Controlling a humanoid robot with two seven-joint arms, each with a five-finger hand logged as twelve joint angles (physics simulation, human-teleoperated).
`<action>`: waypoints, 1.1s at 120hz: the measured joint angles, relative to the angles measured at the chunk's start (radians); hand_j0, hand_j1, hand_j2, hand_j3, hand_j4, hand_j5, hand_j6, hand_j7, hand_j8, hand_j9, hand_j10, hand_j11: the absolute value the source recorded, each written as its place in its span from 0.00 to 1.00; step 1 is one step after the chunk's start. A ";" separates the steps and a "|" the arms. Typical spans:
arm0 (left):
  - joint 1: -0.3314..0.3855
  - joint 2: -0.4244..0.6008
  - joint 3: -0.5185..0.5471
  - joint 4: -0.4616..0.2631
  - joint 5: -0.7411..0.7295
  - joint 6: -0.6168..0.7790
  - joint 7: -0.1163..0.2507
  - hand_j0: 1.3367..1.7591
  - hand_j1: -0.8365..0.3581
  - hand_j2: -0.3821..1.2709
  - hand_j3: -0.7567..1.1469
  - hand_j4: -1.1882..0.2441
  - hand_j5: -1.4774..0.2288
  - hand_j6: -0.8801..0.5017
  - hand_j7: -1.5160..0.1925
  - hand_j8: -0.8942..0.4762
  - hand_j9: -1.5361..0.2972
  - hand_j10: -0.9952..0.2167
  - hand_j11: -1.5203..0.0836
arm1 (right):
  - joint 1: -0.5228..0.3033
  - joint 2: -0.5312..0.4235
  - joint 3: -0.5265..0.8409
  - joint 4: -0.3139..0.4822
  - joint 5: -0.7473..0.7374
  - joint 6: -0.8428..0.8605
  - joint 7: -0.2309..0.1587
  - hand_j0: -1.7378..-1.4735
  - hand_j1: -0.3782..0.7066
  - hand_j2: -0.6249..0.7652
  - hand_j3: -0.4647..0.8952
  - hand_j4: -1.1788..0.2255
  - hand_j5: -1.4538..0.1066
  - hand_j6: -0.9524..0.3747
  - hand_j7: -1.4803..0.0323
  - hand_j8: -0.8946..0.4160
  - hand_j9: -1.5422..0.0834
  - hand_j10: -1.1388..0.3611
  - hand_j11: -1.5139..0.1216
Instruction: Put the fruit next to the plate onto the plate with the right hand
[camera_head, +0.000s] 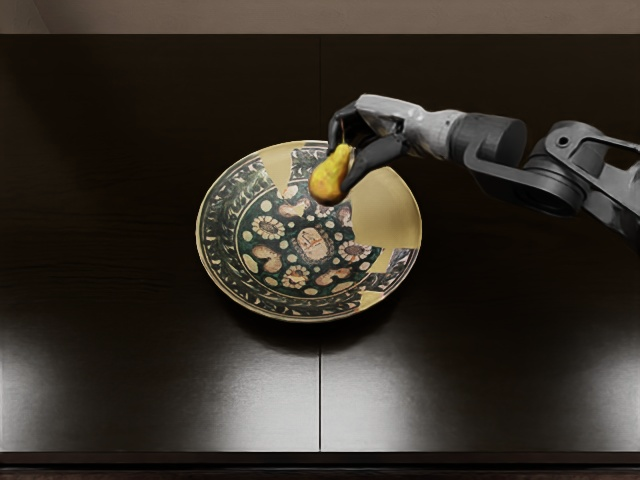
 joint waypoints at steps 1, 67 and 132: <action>0.000 0.000 0.000 0.000 0.000 0.000 0.000 0.76 0.99 0.23 0.40 0.83 0.87 0.64 0.89 0.65 0.84 0.82 0.95 | 0.000 0.001 0.000 -0.001 0.000 0.001 0.000 0.30 0.73 0.87 0.34 0.27 0.17 0.34 0.23 0.27 0.23 0.19 0.21; 0.000 0.000 -0.001 0.000 0.000 0.000 0.000 0.76 0.99 0.23 0.40 0.83 0.87 0.64 0.89 0.65 0.84 0.82 0.95 | 0.015 0.068 0.011 -0.029 0.091 0.003 -0.007 0.30 0.47 0.63 0.34 0.46 0.49 0.47 0.54 0.41 0.53 0.42 0.51; 0.000 0.000 -0.001 0.000 0.000 0.000 0.000 0.76 0.99 0.23 0.40 0.83 0.87 0.64 0.89 0.65 0.84 0.82 0.95 | 0.023 0.013 0.029 0.018 0.179 0.008 -0.006 0.30 0.10 0.46 0.34 0.78 0.87 0.67 0.91 0.63 0.89 0.71 0.87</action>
